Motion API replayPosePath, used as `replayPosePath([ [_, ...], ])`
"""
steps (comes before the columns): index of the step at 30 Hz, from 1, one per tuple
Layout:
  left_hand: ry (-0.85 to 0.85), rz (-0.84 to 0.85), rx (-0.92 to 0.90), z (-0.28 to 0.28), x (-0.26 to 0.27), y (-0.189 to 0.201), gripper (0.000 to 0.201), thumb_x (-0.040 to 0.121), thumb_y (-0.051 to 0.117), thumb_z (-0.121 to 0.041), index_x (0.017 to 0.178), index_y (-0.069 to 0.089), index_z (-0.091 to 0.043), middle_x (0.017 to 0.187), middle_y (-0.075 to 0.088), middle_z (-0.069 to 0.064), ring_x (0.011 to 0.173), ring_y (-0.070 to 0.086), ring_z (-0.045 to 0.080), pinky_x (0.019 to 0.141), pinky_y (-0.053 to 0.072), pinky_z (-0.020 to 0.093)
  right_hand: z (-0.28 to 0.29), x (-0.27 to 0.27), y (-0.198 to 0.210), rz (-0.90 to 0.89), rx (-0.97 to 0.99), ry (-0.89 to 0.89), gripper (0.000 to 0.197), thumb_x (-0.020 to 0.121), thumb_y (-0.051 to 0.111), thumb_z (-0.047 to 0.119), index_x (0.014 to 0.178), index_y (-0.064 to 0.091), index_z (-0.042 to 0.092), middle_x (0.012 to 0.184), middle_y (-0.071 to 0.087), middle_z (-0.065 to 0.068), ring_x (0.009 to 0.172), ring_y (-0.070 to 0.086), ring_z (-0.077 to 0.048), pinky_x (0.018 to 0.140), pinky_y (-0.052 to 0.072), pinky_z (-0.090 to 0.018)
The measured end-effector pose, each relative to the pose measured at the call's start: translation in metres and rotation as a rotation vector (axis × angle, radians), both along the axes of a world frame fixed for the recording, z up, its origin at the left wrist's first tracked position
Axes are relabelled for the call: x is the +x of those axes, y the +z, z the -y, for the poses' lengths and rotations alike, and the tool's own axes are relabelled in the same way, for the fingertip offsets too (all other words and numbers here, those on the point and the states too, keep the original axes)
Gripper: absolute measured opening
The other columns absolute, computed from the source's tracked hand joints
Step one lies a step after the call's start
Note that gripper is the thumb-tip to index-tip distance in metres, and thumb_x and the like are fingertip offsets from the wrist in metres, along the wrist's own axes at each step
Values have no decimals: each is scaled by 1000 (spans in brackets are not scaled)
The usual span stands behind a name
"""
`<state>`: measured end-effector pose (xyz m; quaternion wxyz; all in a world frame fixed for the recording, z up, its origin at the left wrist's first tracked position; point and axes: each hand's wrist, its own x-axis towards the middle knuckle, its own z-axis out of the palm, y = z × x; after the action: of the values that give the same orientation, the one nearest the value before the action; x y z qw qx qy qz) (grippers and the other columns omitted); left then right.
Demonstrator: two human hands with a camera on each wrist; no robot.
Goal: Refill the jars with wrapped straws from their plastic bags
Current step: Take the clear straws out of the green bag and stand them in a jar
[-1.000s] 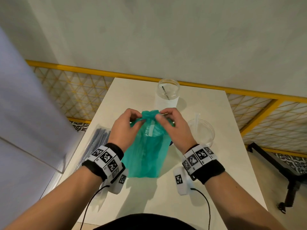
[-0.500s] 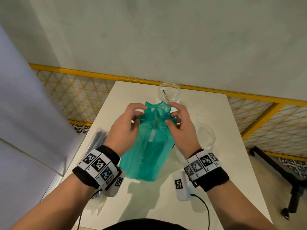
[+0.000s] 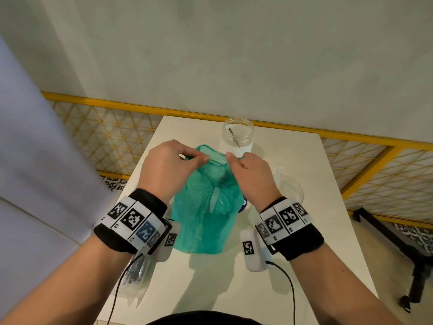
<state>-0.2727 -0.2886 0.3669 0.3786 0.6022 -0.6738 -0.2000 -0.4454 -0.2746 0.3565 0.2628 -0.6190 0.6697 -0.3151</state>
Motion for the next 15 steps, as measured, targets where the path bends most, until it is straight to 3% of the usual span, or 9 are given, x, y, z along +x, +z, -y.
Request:
replayPosePath([
  [1,-27,50,-2,-1,1,1,11,78,73,-25,86,75,-31,89,62,-10,78,59,9,67,44,23,1,-1,-1,-123,-1,20,41,93,57,37,67,62,7,69,44,-1,65,47,-14,63,33,-31],
  [2,-63,94,-2,-2,2,0,24,78,69,-12,90,75,-32,91,59,-9,79,57,10,68,44,24,-1,-1,1,-188,19,51,22,90,62,30,84,73,11,77,47,0,74,51,-14,69,39,-30],
  [3,-99,137,16,-4,4,-1,35,77,64,-4,92,74,-34,93,56,-9,80,56,10,68,45,25,-3,-3,0,-251,52,88,22,87,63,21,107,72,21,89,47,-2,90,53,-18,80,44,-30],
  [5,-140,256,67,-10,8,-3,45,79,56,-1,94,73,-40,96,52,-11,85,53,9,66,42,25,-8,-8,-6,-303,185,163,59,84,59,10,137,49,35,109,36,-6,110,45,-28,92,45,-34],
  [7,-168,421,175,-13,14,-11,49,78,54,-6,106,68,-43,109,51,-13,95,53,10,71,44,27,-13,-11,-9,-225,316,200,68,84,57,9,141,38,39,117,31,-6,103,49,-30,91,50,-37],
  [9,-199,514,307,-14,19,-19,60,75,55,-11,127,55,-39,126,47,-10,110,53,14,85,49,31,-16,-13,-14,-134,425,247,65,86,51,7,143,36,37,125,39,-7,93,55,-27,76,57,-36],
  [11,-261,479,421,-15,21,-24,70,75,55,-10,139,42,-34,131,45,-5,117,51,19,93,47,32,-16,-11,-14,34,471,231,62,88,40,-1,140,43,32,123,51,-4,93,61,-28,62,61,-39],
  [13,-294,443,471,-13,19,-28,73,76,51,-6,143,36,-30,126,46,0,115,52,24,89,50,34,-12,-8,-15,253,453,167,60,87,34,-9,133,55,23,115,59,-6,84,64,-28,60,61,-44],
  [15,-309,378,515,-10,18,-33,67,79,46,-1,142,38,-25,119,44,2,104,55,27,72,59,38,-6,-5,-18,382,476,108,56,89,32,-13,126,61,18,110,62,-10,78,64,-27,62,61,-43],
])
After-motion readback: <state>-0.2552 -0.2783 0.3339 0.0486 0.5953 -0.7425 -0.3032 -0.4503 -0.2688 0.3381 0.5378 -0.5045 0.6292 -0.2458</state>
